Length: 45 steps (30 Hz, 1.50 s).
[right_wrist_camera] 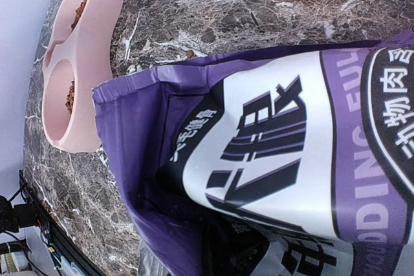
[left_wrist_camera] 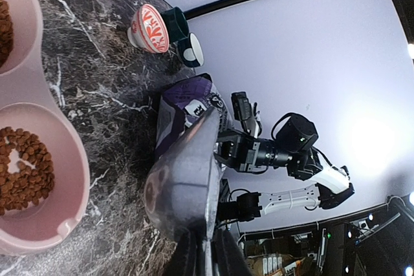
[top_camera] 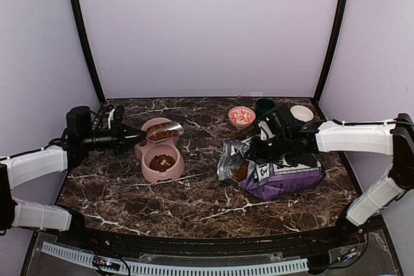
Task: Serve the pet food
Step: Place the pet food in the pet food bowl.
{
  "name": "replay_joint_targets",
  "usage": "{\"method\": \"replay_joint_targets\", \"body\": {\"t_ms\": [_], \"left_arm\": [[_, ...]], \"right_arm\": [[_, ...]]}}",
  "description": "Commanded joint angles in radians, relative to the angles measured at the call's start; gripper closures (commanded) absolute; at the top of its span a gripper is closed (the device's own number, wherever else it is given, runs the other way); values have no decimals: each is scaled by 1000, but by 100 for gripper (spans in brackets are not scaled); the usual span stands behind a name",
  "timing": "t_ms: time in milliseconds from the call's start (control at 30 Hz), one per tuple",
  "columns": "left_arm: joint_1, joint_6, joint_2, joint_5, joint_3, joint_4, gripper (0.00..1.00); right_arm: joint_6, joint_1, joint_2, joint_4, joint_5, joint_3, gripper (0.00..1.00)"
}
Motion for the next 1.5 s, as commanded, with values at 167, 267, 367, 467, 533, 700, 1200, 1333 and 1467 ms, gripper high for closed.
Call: {"method": "replay_joint_targets", "body": {"t_ms": [167, 267, 367, 467, 533, 700, 1200, 1333, 1467], "left_arm": [[144, 128, -115, 73, -24, -217, 100], [186, 147, -131, 92, -37, -248, 100], [222, 161, -145, 106, -49, -271, 100], [249, 178, -159, 115, -55, -300, 100], [264, 192, -165, 120, -60, -317, 100], [293, 216, -181, 129, -73, -357, 100], [336, 250, -215, 141, -108, -413, 100], [340, 267, -220, 131, -107, -443, 100], [342, 297, -230, 116, -97, -487, 100]], "right_arm": [[-12, -19, 28, 52, 23, 20, 100], [-12, -20, 28, 55, 22, 14, 100], [-11, -21, 28, 56, 22, 9, 100], [-11, -22, 27, 60, 21, 7, 100], [-11, -23, 28, 61, 20, 7, 100], [-11, -24, 30, 63, 17, 5, 100], [-11, -24, 28, 65, 14, 0, 100], [-11, -25, 25, 67, 16, 0, 100], [-11, -25, 30, 71, 9, 3, 100]]}}
